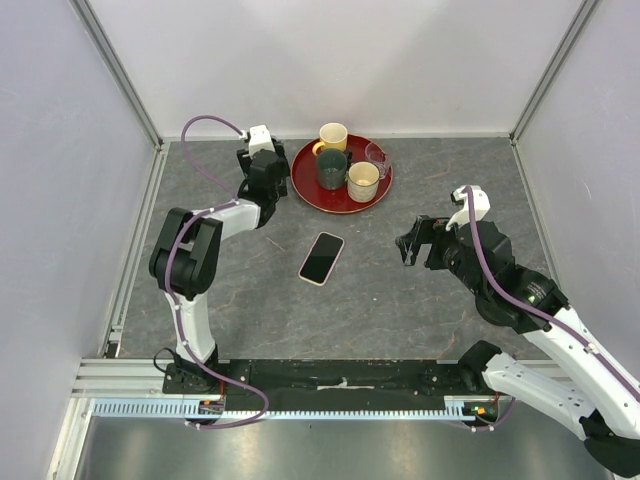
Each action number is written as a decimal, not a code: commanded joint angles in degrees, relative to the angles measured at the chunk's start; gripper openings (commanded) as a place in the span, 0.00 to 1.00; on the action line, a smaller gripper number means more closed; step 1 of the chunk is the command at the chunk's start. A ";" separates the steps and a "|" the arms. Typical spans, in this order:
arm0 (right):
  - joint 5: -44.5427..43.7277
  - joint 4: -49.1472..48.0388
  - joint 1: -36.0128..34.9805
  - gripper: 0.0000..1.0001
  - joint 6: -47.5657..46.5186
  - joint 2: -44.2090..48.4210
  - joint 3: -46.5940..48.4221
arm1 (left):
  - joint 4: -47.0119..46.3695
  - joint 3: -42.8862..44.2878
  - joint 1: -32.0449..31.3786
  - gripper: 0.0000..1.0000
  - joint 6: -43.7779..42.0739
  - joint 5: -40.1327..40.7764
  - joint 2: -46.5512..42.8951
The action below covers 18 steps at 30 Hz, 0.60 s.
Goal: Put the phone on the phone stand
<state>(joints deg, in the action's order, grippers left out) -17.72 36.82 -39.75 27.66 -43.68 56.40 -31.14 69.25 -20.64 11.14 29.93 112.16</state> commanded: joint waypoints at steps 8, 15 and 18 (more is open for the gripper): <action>-0.65 -2.54 -0.07 0.98 -0.06 0.53 0.90 | -2.09 5.63 -0.80 0.02 5.12 5.04 2.36; -0.83 -2.63 -0.07 0.98 0.03 0.61 0.46 | -2.44 6.16 -1.15 0.02 6.09 6.37 3.15; -0.74 -2.72 -0.07 0.98 0.03 0.44 0.55 | -1.74 6.86 -1.24 0.02 6.09 6.19 3.68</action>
<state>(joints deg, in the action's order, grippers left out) -17.85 36.45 -39.75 27.68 -43.66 56.40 -28.75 72.47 -21.63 14.76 32.99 115.57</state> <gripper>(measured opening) 0.982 0.755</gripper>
